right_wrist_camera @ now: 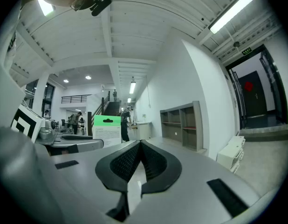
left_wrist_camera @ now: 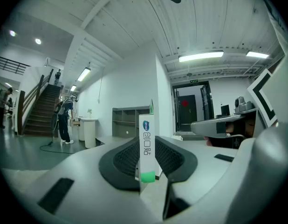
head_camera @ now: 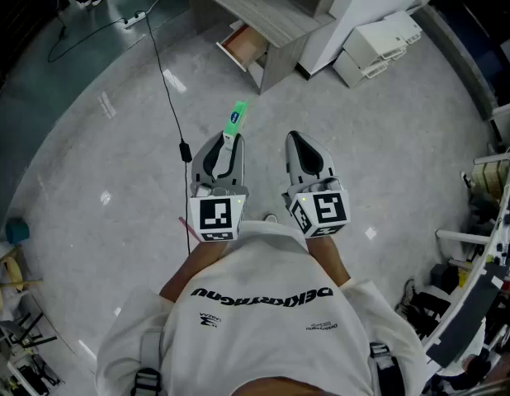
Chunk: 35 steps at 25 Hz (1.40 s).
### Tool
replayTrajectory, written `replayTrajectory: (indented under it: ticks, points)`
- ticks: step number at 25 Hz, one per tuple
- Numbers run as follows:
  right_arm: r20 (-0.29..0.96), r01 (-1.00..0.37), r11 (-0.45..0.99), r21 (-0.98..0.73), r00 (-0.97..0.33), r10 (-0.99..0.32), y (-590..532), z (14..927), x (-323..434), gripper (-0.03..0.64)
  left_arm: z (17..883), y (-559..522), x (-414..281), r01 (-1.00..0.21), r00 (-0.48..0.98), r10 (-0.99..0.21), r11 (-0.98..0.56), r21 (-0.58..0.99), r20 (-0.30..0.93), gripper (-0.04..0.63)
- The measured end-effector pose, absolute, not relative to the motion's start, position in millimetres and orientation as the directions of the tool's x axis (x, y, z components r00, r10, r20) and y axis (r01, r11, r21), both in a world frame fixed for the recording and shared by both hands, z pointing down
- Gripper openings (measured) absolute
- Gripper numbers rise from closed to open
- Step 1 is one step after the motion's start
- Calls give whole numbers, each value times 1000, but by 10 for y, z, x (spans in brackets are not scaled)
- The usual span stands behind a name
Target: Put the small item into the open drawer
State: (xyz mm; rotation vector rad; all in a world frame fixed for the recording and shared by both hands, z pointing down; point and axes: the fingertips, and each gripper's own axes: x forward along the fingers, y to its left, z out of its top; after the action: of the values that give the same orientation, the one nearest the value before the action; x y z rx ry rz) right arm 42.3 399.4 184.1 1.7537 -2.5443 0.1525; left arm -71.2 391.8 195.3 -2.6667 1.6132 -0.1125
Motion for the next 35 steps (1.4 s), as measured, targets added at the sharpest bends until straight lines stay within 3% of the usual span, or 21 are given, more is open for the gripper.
replayTrajectory:
  ticks: [21,35]
  points:
    - [116,-875,466,-128,-480,-870,4103,2075,1214,28,2155,4180,137,-923,370,-922,-379,-68,111,104]
    - [146,-866,486,-119,-500,-854,3203,2279,1070,29,2341,3272,45,-929,361,-926,-367,-48,111,104]
